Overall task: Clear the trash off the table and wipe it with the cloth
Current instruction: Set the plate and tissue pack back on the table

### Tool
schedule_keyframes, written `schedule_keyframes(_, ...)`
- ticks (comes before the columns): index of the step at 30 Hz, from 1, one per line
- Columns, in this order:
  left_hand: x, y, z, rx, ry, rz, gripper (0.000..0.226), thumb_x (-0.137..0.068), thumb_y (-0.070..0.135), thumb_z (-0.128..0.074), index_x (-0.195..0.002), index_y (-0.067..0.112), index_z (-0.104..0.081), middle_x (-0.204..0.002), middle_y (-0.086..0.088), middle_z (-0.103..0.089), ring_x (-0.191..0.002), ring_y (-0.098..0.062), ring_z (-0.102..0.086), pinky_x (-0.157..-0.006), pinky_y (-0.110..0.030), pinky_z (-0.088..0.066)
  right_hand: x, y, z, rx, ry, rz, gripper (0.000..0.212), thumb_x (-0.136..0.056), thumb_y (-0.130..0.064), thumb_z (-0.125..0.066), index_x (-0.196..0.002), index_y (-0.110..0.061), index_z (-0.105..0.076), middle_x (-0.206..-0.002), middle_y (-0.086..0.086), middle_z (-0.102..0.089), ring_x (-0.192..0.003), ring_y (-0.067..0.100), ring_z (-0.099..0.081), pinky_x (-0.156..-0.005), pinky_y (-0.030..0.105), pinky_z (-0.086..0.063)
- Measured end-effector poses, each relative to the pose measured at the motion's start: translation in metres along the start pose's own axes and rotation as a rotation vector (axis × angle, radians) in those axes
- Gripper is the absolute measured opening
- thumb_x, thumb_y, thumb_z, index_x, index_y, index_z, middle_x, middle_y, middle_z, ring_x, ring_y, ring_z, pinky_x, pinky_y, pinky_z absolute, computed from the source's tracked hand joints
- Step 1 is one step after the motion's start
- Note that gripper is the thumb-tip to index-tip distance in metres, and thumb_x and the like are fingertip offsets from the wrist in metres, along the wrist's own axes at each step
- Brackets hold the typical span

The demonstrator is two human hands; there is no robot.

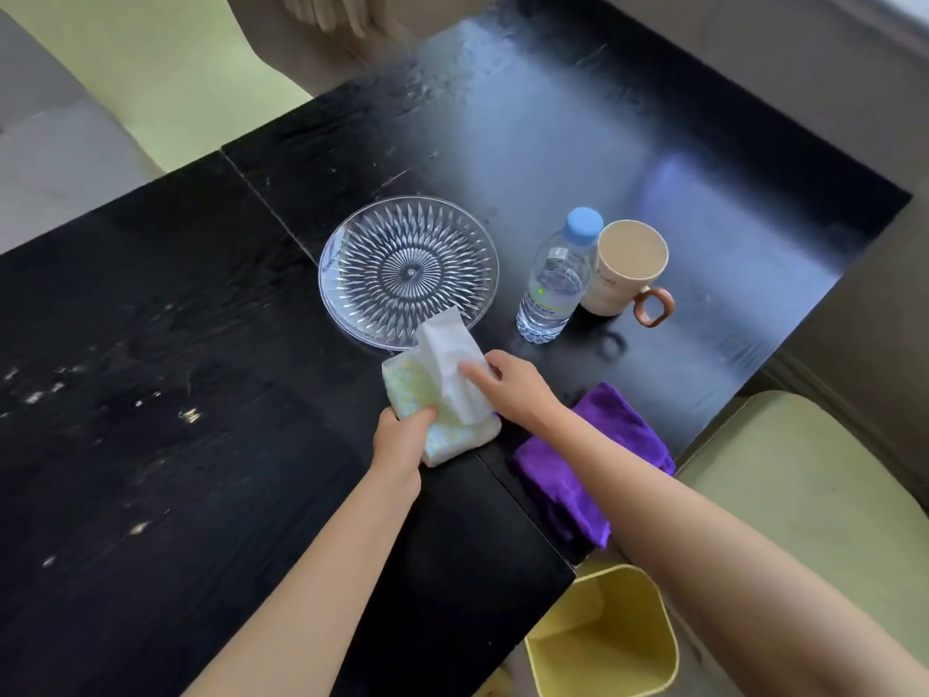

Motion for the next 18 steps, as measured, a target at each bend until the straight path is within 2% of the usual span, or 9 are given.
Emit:
schedule_keyframes(3,0.000,0.004,0.024,0.085,0.040,-0.018,0.027,-0.082,0.007,-0.064,-0.106,0.013,-0.053,-0.112,-0.011,-0.064,-0.102,-0.030,-0.064,-0.089,-0.043,-0.053,-0.029,-0.005,0.001,-0.170,0.118,-0.128,0.038,-0.093,-0.046,-0.041,-0.089,-0.012,-0.056,-0.093,0.004,-0.064,-0.089,0.022,-0.056,-0.079,0.032,-0.044)
schedule_keyframes(5,0.002,0.008,0.041,0.141,0.054,-0.026,0.023,-0.083,0.006,-0.064,-0.100,0.016,-0.054,-0.110,-0.008,-0.064,-0.102,-0.029,-0.064,-0.091,-0.045,-0.053,-0.053,-0.008,-0.004,-0.287,0.162,-0.222,0.050,-0.088,-0.047,-0.044,-0.105,-0.001,-0.056,-0.102,0.014,-0.067,-0.097,0.029,-0.064,-0.087,0.042,-0.052)
schedule_keyframes(7,0.004,0.012,0.057,0.206,0.053,-0.032,0.020,-0.084,0.004,-0.063,-0.098,0.017,-0.055,-0.105,-0.005,-0.066,-0.097,-0.026,-0.065,-0.084,-0.043,-0.054,-0.068,-0.013,-0.012,-0.445,0.155,-0.304,0.045,-0.087,-0.037,-0.050,-0.105,0.003,-0.053,-0.094,0.017,-0.065,-0.086,0.031,-0.068,-0.071,0.044,-0.059)
schedule_keyframes(9,0.007,0.018,0.073,0.260,0.053,-0.049,0.019,-0.085,0.003,-0.062,-0.098,0.016,-0.057,-0.102,-0.003,-0.067,-0.092,-0.022,-0.065,-0.075,-0.037,-0.054,-0.073,-0.023,-0.014,-0.574,0.184,-0.360,0.030,-0.088,-0.021,-0.054,-0.107,0.002,-0.052,-0.089,0.014,-0.062,-0.071,0.027,-0.066,-0.057,0.035,-0.057)
schedule_keyframes(11,0.011,0.022,0.088,0.292,0.069,-0.069,0.021,-0.086,0.002,-0.062,-0.104,0.013,-0.058,-0.100,-0.003,-0.067,-0.090,-0.020,-0.065,-0.072,-0.034,-0.053,-0.074,-0.029,-0.017,-0.592,0.154,-0.403,0.017,-0.090,-0.007,-0.049,-0.106,-0.002,-0.052,-0.088,0.013,-0.058,-0.063,0.022,-0.059,-0.063,0.034,-0.057)
schedule_keyframes(12,0.012,0.022,0.096,0.306,0.079,-0.075,0.024,-0.086,0.002,-0.061,-0.108,0.011,-0.057,-0.101,-0.004,-0.067,-0.091,-0.021,-0.065,-0.072,-0.034,-0.053,-0.076,-0.032,-0.021,-0.590,0.097,-0.403,0.016,-0.091,0.000,-0.042,-0.105,-0.006,-0.049,-0.086,0.011,-0.054,-0.061,0.020,-0.054,-0.065,0.032,-0.057)
schedule_keyframes(14,0.014,0.022,0.109,0.334,0.098,-0.082,0.029,-0.087,0.002,-0.061,-0.115,0.008,-0.057,-0.105,-0.006,-0.067,-0.096,-0.024,-0.065,-0.075,-0.035,-0.054,-0.077,-0.035,-0.023,-0.638,0.084,-0.413,0.032,-0.091,0.011,-0.031,-0.111,-0.008,-0.047,-0.089,0.012,-0.052,-0.061,0.019,-0.049,-0.050,0.026,-0.055)
schedule_keyframes(16,0.016,0.019,0.120,0.353,0.128,-0.087,0.032,-0.086,0.003,-0.062,-0.118,0.006,-0.057,-0.111,-0.009,-0.067,-0.101,-0.027,-0.065,-0.078,-0.036,-0.054,-0.074,-0.038,-0.021,-0.781,0.166,-0.418,0.038,-0.089,0.012,-0.033,-0.118,-0.003,-0.051,-0.097,0.015,-0.058,-0.060,0.021,-0.055,-0.041,0.026,-0.053)
schedule_keyframes(18,0.020,0.014,0.130,0.374,0.164,-0.090,0.036,-0.085,0.004,-0.064,-0.120,0.006,-0.058,-0.115,-0.010,-0.067,-0.104,-0.028,-0.065,-0.081,-0.037,-0.054,-0.061,-0.041,-0.017,-0.815,0.209,-0.409,0.036,-0.089,0.011,-0.037,-0.118,0.000,-0.053,-0.092,0.014,-0.061,-0.059,0.021,-0.058,-0.046,0.029,-0.055)
Point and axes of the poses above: each hand's wrist, its own x-axis away from the middle knuckle, its own z-axis out of the back of the hand, y = z × x, the point moved 6 cm from there along -x, towards the middle knuckle
